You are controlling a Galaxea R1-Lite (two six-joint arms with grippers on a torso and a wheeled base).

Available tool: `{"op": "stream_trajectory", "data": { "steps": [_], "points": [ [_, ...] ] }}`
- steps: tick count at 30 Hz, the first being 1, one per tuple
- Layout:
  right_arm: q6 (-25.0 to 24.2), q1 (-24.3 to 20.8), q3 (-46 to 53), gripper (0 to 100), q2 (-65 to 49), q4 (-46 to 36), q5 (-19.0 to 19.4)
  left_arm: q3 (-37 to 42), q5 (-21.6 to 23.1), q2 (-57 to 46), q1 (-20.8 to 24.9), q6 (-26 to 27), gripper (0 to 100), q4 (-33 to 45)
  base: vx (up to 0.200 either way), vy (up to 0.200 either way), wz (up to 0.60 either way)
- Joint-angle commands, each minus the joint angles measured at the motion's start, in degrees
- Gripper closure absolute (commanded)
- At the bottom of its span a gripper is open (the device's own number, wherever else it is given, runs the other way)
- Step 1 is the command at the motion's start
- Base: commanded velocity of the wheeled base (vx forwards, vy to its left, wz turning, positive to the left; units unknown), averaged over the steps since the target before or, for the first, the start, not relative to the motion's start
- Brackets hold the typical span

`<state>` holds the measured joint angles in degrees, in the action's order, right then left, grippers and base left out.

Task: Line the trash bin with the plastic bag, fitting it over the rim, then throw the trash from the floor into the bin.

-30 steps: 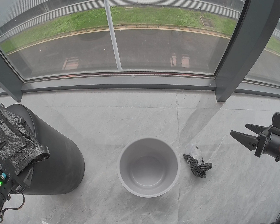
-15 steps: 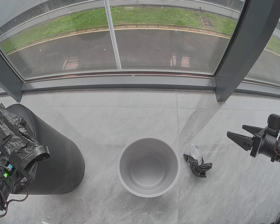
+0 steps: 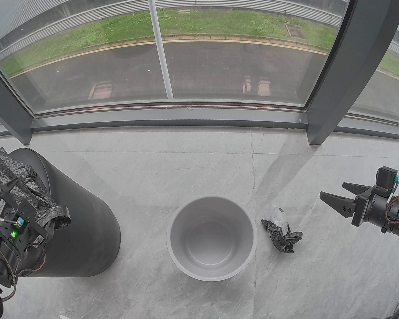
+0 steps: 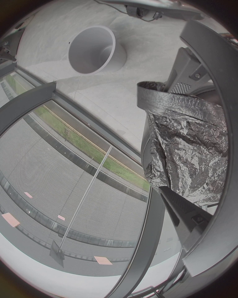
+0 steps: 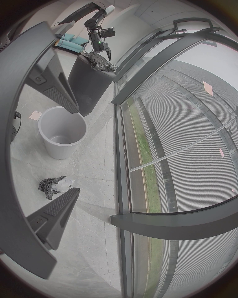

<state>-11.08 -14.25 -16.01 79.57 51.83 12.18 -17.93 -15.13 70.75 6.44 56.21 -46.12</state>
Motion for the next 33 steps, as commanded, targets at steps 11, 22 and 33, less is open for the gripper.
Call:
{"op": "stream_trajectory", "data": {
  "steps": [11,22,33],
  "points": [
    [0.0,0.4,0.1,0,0.3,0.0,0.0,0.7,-5.2,4.0,2.4,0.7,0,-3.4,0.0,0.0,0.0],
    [0.0,0.4,0.1,0,0.3,0.0,0.0,0.5,-8.6,9.5,4.0,0.7,0,-13.2,0.0,0.0,0.0],
    [0.0,0.4,0.1,0,0.2,0.1,0.0,0.7,-10.3,12.2,3.9,0.7,100,-17.0,0.0,0.0,0.0]
  ]
}}
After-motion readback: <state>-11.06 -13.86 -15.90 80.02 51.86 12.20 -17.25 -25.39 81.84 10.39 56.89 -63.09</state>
